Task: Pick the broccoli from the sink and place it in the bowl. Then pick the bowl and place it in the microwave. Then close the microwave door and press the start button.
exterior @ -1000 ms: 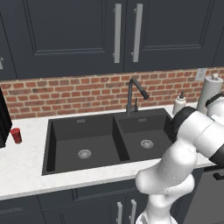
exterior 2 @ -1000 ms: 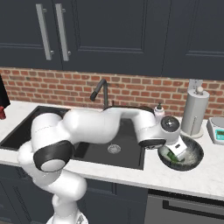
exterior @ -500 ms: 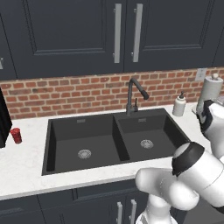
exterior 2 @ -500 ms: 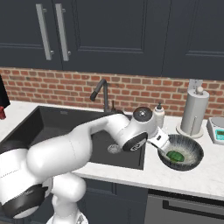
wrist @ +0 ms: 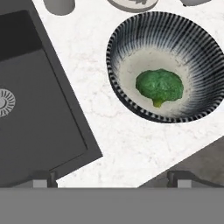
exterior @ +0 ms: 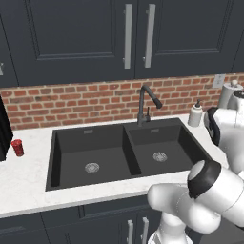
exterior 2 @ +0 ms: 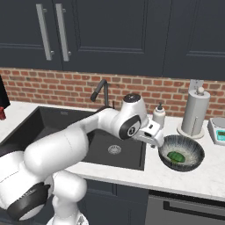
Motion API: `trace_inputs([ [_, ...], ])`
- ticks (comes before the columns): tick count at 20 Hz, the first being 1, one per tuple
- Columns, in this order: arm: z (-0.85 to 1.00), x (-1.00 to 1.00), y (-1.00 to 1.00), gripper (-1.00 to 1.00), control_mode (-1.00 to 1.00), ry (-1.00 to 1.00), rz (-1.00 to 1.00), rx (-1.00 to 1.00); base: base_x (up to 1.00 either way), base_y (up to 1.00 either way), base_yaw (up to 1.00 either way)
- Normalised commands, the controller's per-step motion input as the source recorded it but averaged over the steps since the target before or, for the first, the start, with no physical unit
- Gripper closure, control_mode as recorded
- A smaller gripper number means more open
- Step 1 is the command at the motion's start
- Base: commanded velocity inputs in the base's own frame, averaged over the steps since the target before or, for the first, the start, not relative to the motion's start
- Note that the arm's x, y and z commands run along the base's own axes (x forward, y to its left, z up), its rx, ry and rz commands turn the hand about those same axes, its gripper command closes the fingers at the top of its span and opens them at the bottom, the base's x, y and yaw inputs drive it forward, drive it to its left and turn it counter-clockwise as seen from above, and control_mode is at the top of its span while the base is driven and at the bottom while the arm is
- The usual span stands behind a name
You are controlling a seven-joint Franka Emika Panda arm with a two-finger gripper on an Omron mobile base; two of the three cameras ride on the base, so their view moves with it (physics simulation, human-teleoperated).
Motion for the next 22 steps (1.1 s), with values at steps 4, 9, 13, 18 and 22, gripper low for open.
trace_inputs([
  [4, -0.06, 0.00, -0.20, -1.00, -1.00, 0.08, 0.10, 0.00, 0.00, 0.00, 0.00],
  [9, -0.07, 0.00, -0.21, -1.00, -1.00, 0.00, 0.10, 0.01, 0.00, 0.00, 0.00],
  [13, -0.13, 0.09, -0.13, -1.00, -1.00, 0.00, 0.10, 0.00, 0.00, 0.00, 0.00],
  [18, -0.15, 0.32, -0.12, -1.00, -1.00, 0.01, 0.10, 0.00, 0.00, 0.00, 0.00],
  [22, -0.23, 0.30, -0.09, -1.00, -1.00, 0.00, 0.10, 0.00, 0.00, 0.00, 0.00],
])
